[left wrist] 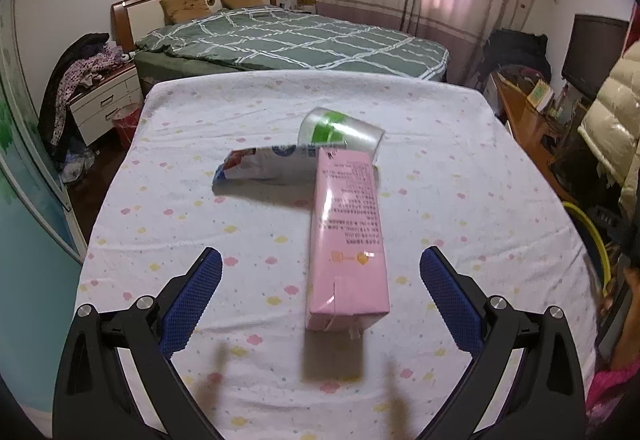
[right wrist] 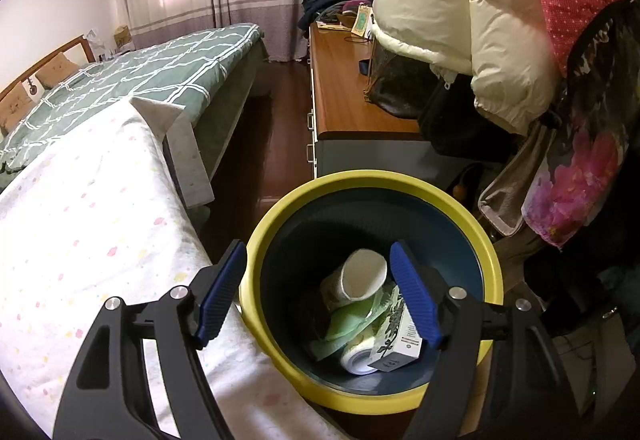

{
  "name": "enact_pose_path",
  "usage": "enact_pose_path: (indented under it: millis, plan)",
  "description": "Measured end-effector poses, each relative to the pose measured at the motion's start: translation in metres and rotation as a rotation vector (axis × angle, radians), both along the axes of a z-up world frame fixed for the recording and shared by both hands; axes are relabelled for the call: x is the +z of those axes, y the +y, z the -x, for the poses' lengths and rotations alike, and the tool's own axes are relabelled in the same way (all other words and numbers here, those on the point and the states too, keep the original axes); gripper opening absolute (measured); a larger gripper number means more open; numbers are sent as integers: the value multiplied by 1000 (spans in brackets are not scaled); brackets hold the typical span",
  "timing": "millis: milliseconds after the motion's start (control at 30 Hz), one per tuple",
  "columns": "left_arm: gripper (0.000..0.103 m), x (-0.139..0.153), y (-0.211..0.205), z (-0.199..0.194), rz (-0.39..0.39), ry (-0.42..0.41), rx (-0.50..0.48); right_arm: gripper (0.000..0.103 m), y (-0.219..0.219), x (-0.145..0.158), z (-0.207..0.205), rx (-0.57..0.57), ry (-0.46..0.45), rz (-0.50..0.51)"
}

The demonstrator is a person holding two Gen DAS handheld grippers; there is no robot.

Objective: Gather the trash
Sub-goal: 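Carry the brown container over the yellow bin and open the right gripper, then grasp the pink milk carton with the left gripper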

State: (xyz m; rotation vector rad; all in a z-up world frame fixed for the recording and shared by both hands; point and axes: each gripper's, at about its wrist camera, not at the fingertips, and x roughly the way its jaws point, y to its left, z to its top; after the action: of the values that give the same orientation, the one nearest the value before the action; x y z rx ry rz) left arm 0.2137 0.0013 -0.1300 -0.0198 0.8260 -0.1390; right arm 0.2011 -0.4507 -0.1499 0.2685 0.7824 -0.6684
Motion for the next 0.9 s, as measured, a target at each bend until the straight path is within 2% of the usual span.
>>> enact_pose_path:
  millis: [100, 233, 433, 467, 900]
  plan:
    - [79, -10, -3, -2, -20, 33, -12, 70, 1, 1, 0, 4, -2, 5]
    - [66, -23, -3, -3, -21, 73, -25, 70, 3, 1, 1, 6, -6, 7]
    - [48, -25, -3, 1, -30, 59, -47, 70, 5, 1, 1, 11, -7, 11]
    - [40, -25, -4, 2, -31, 57, -54, 70, 6, 2, 1, 12, -8, 12]
    - [38, 7, -24, 28, -39, -43, -150, 70, 7, 5, 5, 23, -44, 0]
